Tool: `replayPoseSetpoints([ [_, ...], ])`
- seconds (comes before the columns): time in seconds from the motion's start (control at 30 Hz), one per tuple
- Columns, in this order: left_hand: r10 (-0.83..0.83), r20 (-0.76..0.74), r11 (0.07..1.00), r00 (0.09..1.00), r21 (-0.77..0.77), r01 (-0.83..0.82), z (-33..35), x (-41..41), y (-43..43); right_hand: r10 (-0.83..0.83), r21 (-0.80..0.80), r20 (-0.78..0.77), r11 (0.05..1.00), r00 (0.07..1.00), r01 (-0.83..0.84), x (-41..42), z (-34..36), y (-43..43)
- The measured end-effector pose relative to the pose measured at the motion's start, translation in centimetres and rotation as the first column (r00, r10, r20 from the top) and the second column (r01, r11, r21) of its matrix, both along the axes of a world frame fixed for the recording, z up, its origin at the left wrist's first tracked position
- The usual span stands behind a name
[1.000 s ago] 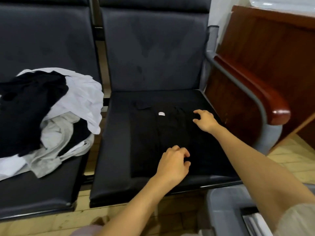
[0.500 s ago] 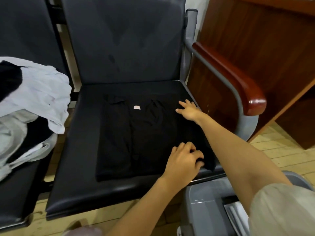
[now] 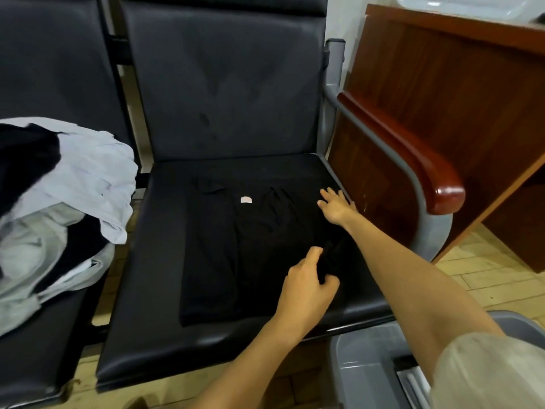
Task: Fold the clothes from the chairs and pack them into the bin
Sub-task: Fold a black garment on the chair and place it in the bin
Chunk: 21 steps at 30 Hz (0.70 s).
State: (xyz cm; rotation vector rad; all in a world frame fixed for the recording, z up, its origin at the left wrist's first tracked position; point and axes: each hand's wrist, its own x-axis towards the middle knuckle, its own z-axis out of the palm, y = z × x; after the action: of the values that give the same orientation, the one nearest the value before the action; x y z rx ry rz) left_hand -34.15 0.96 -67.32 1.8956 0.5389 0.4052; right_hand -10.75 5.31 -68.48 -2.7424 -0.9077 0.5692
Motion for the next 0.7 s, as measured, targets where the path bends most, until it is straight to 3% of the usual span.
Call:
replayPoseSetpoints([
  [0.1, 0.091, -0.014, 0.991, 0.996, -0.101, -0.091, 0.8, -0.4, 0.6, -0.041, 0.184, -0.061, 0.982, 0.997, 0.051, -0.4, 1.0, 0.4],
  [0.2, 0.171, -0.033, 0.956, 0.985, -0.235, -0.174, 1.8, -1.2, 1.5, -0.045, 0.426, -0.183, 0.897, 0.982, 0.121, -1.4, 3.5, 2.4],
  [0.3, 0.195, -0.091, 0.924, 0.977, -0.317, -0.214, 2.7, -2.8, 2.8, 0.051, 0.462, -0.225, 0.885, 0.973, 0.061, -3.4, 5.1, 6.3],
  [0.4, 0.161, -0.219, 0.975, 0.962, -0.114, -0.189, 2.5, -5.1, 4.2, 0.172, 0.402, -0.207, 0.912, 0.963, -0.077, -6.5, 4.6, 9.5],
  [0.53, 0.044, -0.397, 0.997, 0.917, 0.076, -0.014, 3.0, -7.9, 5.2, 0.306, 0.277, -0.204, 0.929, 0.930, -0.245, -9.2, 2.9, 10.3],
  [0.63, 0.081, -0.490, 0.959, 0.868, 0.276, 0.066, 3.4, -9.2, 5.8, 0.302, 0.416, -0.110, 0.879, 0.947, -0.232, -10.1, 2.9, 8.3],
  [0.7, 0.089, -0.528, 0.950, 0.844, 0.300, 0.088, 3.3, -9.7, 6.1, 0.322, 0.486, 0.016, 0.825, 0.947, -0.289, -11.1, 3.0, 6.0],
])
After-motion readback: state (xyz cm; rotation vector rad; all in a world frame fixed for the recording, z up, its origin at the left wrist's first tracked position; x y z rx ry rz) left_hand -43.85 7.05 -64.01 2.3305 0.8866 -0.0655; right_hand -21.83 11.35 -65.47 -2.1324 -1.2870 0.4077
